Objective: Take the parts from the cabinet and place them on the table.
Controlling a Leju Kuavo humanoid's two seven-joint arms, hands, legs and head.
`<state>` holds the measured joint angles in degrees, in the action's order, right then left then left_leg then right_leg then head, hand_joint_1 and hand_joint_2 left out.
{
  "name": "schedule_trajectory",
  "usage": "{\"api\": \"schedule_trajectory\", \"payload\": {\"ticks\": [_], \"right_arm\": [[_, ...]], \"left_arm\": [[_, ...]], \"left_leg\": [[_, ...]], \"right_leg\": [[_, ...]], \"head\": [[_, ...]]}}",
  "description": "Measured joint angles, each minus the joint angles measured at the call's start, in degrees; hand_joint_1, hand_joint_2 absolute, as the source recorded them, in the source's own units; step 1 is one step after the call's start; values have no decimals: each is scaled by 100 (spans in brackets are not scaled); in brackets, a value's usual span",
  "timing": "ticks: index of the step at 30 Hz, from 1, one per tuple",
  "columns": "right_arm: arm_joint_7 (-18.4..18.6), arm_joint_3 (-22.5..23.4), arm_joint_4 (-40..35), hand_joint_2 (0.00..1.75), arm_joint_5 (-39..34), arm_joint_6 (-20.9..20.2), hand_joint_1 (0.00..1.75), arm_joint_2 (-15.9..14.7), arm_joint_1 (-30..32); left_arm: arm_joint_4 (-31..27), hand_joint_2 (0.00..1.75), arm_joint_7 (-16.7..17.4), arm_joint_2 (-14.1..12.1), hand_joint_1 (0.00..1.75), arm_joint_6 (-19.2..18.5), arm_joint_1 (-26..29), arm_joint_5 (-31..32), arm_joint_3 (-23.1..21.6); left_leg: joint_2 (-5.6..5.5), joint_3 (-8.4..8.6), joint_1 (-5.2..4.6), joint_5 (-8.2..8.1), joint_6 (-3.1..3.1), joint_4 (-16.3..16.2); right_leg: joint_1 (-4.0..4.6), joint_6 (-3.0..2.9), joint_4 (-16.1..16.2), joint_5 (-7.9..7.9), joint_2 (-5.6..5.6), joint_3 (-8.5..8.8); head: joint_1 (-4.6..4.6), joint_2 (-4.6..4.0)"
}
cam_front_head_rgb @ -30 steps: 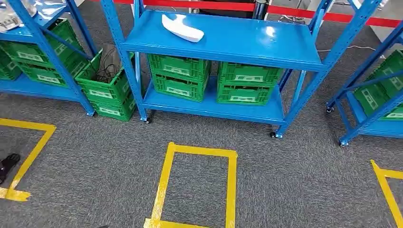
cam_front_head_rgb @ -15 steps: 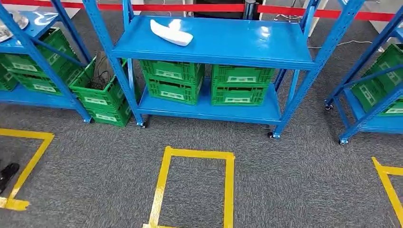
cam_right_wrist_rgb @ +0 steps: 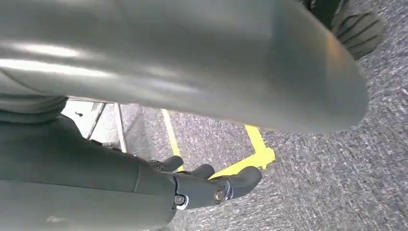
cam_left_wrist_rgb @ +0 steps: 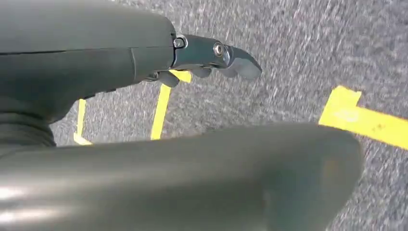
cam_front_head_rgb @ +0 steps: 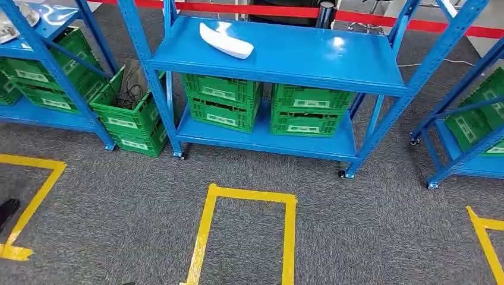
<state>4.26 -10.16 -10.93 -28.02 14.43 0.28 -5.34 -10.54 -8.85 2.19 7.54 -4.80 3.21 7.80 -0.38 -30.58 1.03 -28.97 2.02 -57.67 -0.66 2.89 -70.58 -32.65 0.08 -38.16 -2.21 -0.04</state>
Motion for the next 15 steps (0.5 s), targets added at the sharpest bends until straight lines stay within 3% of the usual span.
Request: {"api": "schedule_trajectory", "payload": {"ticks": [2,3,4,5,7,9,10,11,13,14,15], "right_arm": [[0,-2,0,0,-2,-7,0,-4,8],[0,-2,0,0,-2,-18,0,-9,9],[0,-2,2,0,-9,-39,0,-13,7],[-4,-2,0,0,-11,-57,0,-11,-14],[-4,-2,0,0,-29,-109,0,-11,-11],[-15,-2,-2,0,-37,-166,0,-9,-15],[-18,-2,-2,0,-37,-179,0,-9,-11],[-26,-2,-2,0,-48,-192,0,-7,-5],[-26,-2,-2,0,-61,-214,0,4,-3],[-31,-2,-2,0,-63,-214,0,9,-6],[-35,-4,-2,0,-63,-219,0,15,-6]], "left_arm": [[0,0,-2,2,0,0,-3,0,0],[0,0,-2,7,0,-4,-6,0,0],[0,0,-6,15,0,-17,-9,0,0],[0,0,-9,11,0,-20,-17,0,0],[0,0,-22,20,0,-37,-14,4,-2],[-9,0,-46,20,0,-42,-20,11,-2],[-9,0,-61,13,0,-42,-20,13,-2],[-9,0,-72,15,0,-42,-18,17,-2],[-9,0,-85,15,0,-50,-24,20,-7],[-9,0,-85,15,0,-50,-16,20,-7],[-9,0,-85,11,0,-50,2,20,-7]], "left_leg": [[-12,76,-4,-44,-28,0],[-9,89,0,-61,-50,4],[-5,8,-20,-76,-81,21],[-5,42,-10,-102,-122,15],[-1,42,12,-93,-171,39],[3,166,8,-104,-230,96],[12,139,10,-158,-239,28],[13,62,6,-271,-240,-140],[15,-513,17,-683,-264,-1172],[14,-768,11,-785,-273,-1579],[14,-914,9,-768,-275,-1757]], "right_leg": [[9,-65,943,535,0,389],[22,-103,1244,558,6,504],[65,-123,1235,521,-5,505],[71,-153,1274,513,11,596],[100,-198,1252,509,10,598],[70,-279,1360,549,8,672],[46,-305,1439,573,-7,747],[40,-329,1469,571,-6,771],[47,-363,1470,556,-9,775],[57,-376,1469,539,-8,777],[64,-380,1465,525,-2,785]], "head": [[-37,0],[-63,0],[-50,0],[-59,0],[-35,0],[-46,0],[-35,0],[2,0],[120,0],[134,0],[160,0]]}}
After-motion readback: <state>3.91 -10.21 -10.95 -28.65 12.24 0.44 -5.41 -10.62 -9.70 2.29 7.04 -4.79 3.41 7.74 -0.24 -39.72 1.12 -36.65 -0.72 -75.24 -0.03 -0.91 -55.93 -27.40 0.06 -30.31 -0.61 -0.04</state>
